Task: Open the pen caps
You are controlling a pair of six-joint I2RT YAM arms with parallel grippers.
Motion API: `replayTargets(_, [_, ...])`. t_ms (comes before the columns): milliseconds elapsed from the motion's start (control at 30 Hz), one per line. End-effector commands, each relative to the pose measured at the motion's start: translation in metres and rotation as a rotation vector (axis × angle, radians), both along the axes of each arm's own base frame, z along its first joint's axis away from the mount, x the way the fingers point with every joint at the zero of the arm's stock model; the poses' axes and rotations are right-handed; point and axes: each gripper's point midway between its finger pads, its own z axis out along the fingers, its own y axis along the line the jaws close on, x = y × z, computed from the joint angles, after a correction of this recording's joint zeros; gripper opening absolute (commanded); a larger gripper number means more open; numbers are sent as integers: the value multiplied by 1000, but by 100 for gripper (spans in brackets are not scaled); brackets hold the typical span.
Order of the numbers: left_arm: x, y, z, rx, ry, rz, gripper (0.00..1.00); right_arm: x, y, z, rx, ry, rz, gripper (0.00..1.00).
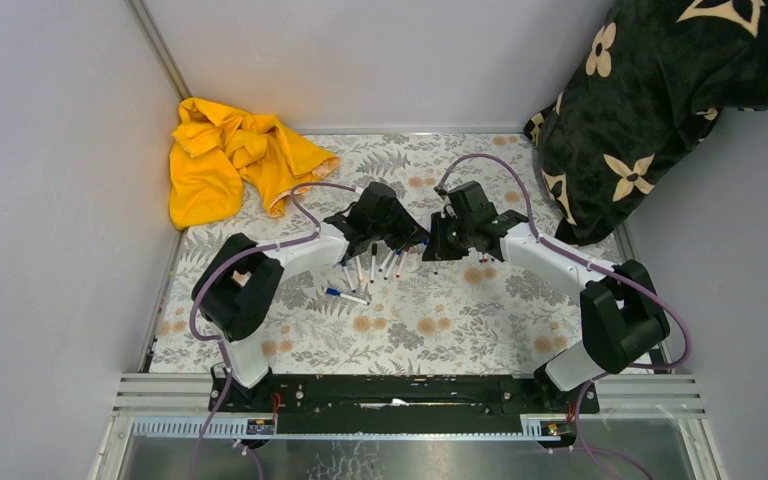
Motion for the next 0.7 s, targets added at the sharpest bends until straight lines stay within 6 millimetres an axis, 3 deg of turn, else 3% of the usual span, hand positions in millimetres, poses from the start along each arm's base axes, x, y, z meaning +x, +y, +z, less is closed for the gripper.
replayTargets(0, [40,12,11,-28,-3,145,0,-11,4,4,51,-6,39,0])
replayTargets(167, [66,31,12,-11,3,238,0,-27,-1,-7,72,13,45,0])
replayTargets(367, [82,48,8,-19,15,306,0,-40,-5,-10,83,23,70,0])
replayTargets(667, [98,49,13,-39,-8,322,0,-51,-5,-14,91,50,110,0])
